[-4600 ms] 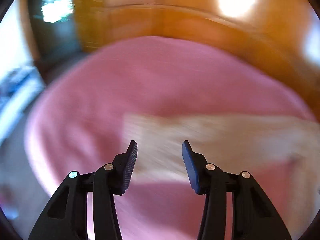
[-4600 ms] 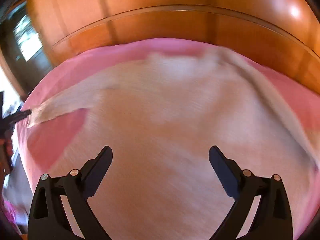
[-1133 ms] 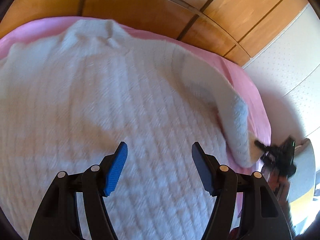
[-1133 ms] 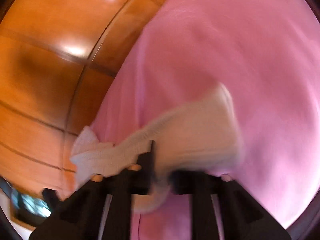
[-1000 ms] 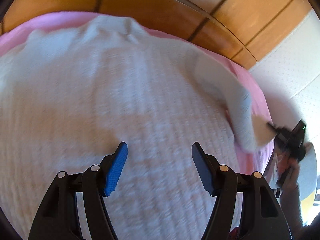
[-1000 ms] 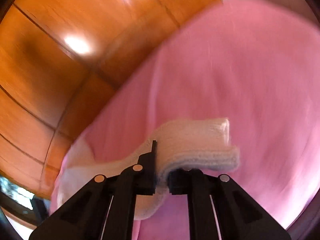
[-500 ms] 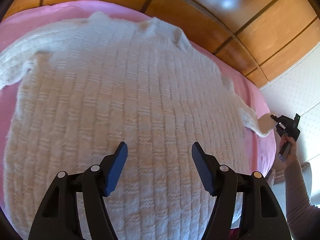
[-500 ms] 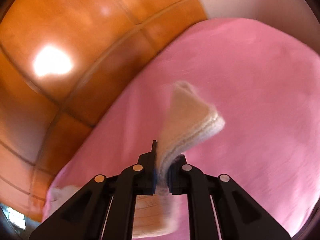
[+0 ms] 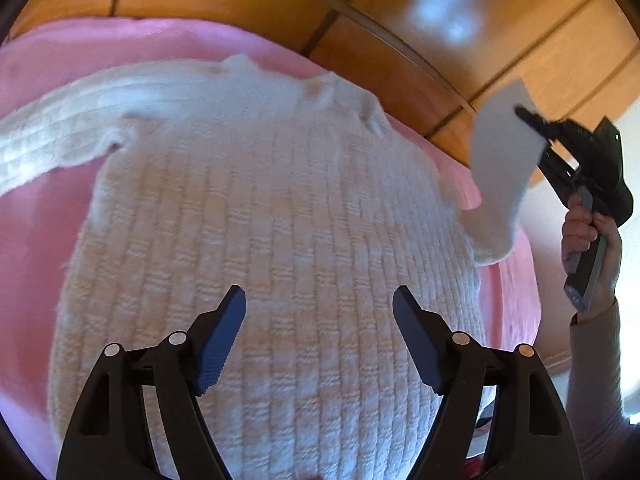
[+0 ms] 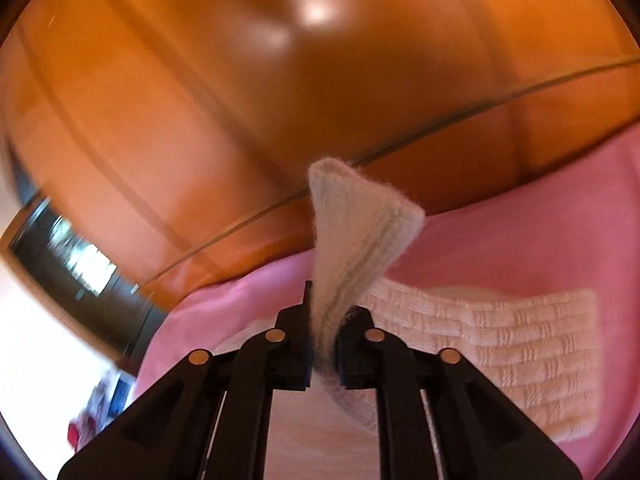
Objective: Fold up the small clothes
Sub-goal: 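Fold the held sleeve across the sweater body with the right gripper and release, then grasp the other sleeve with the left gripper and fold it across the body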
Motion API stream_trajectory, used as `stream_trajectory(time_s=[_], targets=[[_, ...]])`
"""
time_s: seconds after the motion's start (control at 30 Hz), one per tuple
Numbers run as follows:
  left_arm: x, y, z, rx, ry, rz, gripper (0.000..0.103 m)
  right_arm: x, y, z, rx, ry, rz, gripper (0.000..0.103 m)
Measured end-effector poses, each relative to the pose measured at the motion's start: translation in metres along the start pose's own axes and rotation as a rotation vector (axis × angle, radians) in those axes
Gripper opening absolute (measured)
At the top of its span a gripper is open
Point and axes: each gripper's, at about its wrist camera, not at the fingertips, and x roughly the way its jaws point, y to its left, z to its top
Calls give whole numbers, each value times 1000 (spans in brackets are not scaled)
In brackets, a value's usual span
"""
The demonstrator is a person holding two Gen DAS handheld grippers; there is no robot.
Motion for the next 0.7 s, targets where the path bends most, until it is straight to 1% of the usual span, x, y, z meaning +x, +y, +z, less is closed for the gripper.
stream_trajectory(time_s=[0.03,0.07,0.1,0.2,0.27,0.33,0.37,0.4,0.43,0.47,0.5,0.57,0.67,0.7], targets=[[-3,6,1,-18,1,-3,75,14,14,-2,-14,21,23,28],[-5,10,2,-30,0,-9,75,21,23,-5,-14,29,42,61],[-8,13,4,-34,-4,-17,75,23,32,-8,-12,17,49,68],[-18,23,11,-48,-44,-36,75,15,39,-14,-5,1,70,70],[-19,29,17,-63,-58,-60,75,-2,31,-18,9,-29,47,78],[-15,30,22,-66,-61,-63,75,-16,23,-32,23,-46,25,82],[-12,31,25,-65,-61,-63,75,-27,13,-37,33,-51,8,84],[-7,31,30,-64,-61,-57,75,-42,-3,-48,53,-58,-33,85],[0,29,35,-67,-58,-53,73,-52,-4,-57,63,-62,-56,86],[5,29,40,-69,-54,-55,70,-66,-21,-69,88,-70,-101,86],[13,28,47,-72,-46,-56,69,-81,-34,-78,115,-78,-132,86],[29,27,61,-72,-38,-38,66,-107,-69,-96,215,-101,-183,86],[58,23,82,-72,-17,-1,64,-137,-115,-115,348,-152,-232,88],[64,22,86,-76,-17,8,64,-139,-124,-117,377,-162,-241,88]])
